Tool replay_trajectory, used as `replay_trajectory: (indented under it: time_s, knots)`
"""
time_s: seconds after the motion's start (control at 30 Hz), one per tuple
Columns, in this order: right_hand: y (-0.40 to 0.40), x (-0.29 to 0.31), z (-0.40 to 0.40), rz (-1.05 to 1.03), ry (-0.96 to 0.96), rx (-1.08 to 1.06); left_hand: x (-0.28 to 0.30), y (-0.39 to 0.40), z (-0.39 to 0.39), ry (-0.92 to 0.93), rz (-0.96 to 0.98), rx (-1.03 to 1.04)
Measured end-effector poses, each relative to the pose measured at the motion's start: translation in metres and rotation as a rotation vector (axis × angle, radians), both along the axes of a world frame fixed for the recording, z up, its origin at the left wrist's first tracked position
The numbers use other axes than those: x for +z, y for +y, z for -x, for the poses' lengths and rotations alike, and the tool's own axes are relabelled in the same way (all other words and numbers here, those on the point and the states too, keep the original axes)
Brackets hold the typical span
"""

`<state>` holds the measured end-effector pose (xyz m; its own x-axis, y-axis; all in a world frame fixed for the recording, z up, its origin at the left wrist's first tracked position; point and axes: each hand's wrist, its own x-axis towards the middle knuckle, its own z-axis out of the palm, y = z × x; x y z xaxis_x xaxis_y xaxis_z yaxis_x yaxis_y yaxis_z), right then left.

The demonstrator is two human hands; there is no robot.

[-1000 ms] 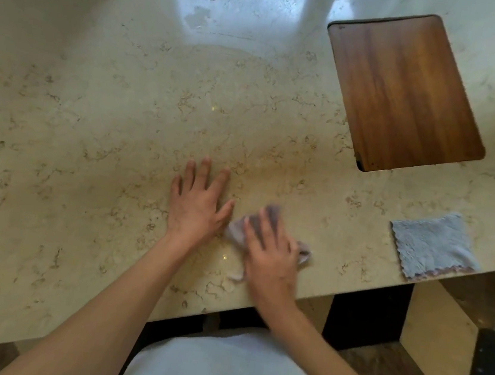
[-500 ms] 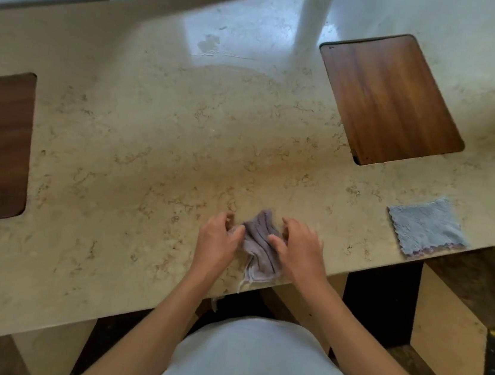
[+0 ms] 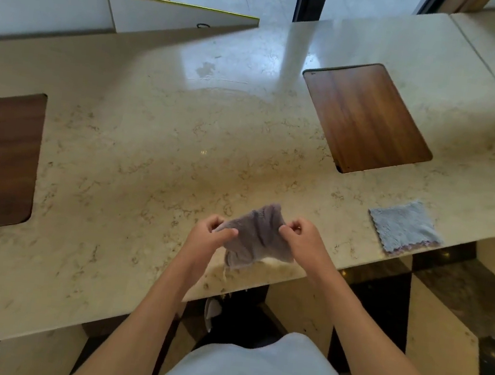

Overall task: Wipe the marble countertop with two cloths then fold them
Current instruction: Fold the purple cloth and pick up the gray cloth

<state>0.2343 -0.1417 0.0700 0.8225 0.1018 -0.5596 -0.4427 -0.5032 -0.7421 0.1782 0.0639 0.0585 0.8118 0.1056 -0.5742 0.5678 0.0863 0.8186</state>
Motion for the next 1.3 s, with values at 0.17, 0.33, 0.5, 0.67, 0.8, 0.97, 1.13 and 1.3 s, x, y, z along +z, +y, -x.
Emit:
replay_trajectory:
  time_s: [0.17, 0.33, 0.5, 0.67, 0.8, 0.97, 1.13, 1.3]
  knots:
    - [-0.025, 0.013, 0.001, -0.258, 0.053, -0.162, 0.008, -0.014, -0.001, -0.002, 0.223, 0.257]
    - [-0.048, 0.013, 0.004, -0.480, 0.498, -0.322, 0.008, -0.042, 0.002, 0.040, 0.184, 0.306]
    - [-0.096, 0.004, -0.007, -0.557, 0.923, -0.237, 0.012, -0.086, -0.013, 0.087, 0.178, 0.313]
    - [-0.154, 0.003, -0.033, -0.673, 0.942, -0.235, 0.018, -0.153, -0.036, 0.166, 0.385, 0.440]
    - [-0.186, 0.001, -0.053, -0.792, 0.714, -0.295, 0.028, -0.194, -0.045, 0.255, 0.606, 0.565]
    - [-0.200, -0.004, -0.067, -0.753, 0.491, -0.256, 0.017, -0.218, -0.044, 0.288, 0.675, 0.647]
    - [-0.200, -0.019, -0.070, -0.552, 0.392, -0.184, -0.004, -0.222, -0.039, 0.301, 0.334, 0.490]
    - [-0.188, -0.034, -0.085, -0.388, 0.318, -0.205, -0.007, -0.222, -0.061, 0.281, 0.029, 0.455]
